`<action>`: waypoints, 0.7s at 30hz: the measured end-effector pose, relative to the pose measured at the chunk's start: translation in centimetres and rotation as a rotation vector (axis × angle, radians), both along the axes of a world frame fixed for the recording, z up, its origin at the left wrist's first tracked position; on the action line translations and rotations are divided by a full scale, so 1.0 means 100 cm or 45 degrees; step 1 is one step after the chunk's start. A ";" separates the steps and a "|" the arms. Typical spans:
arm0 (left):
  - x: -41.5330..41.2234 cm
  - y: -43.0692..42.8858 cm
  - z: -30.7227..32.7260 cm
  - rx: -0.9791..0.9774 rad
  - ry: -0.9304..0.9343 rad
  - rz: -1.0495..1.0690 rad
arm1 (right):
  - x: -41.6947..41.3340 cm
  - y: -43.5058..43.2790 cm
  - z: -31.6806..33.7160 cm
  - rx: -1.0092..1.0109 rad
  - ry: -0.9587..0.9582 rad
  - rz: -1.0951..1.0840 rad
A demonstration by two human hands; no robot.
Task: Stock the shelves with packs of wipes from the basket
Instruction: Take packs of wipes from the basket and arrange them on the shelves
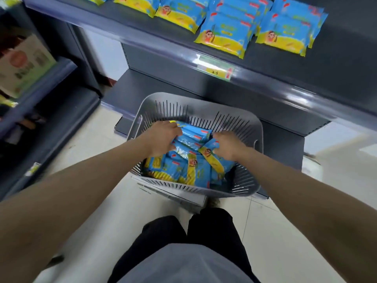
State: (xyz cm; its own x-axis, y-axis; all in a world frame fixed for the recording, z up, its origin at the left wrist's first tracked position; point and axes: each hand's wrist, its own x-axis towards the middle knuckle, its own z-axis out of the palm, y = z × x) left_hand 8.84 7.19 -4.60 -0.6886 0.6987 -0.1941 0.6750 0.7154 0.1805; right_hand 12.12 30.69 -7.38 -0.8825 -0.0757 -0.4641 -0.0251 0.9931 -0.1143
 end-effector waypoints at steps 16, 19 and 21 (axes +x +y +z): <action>-0.006 0.046 -0.061 -0.094 -0.154 -0.083 | -0.005 0.006 -0.041 0.094 -0.175 -0.369; -0.006 0.063 -0.072 -0.130 -0.198 -0.125 | -0.006 0.008 -0.009 0.076 0.059 -0.474; -0.003 0.077 -0.083 -0.217 -0.185 -0.204 | -0.003 0.010 0.009 0.100 0.206 -0.512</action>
State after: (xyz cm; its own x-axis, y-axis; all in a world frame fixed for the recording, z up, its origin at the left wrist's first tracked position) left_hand 8.49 14.89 -12.92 -0.5280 0.7453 -0.4071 0.7580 0.6298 0.1700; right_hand 11.79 31.69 -6.53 -0.8964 0.3187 -0.3081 0.3539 0.9331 -0.0645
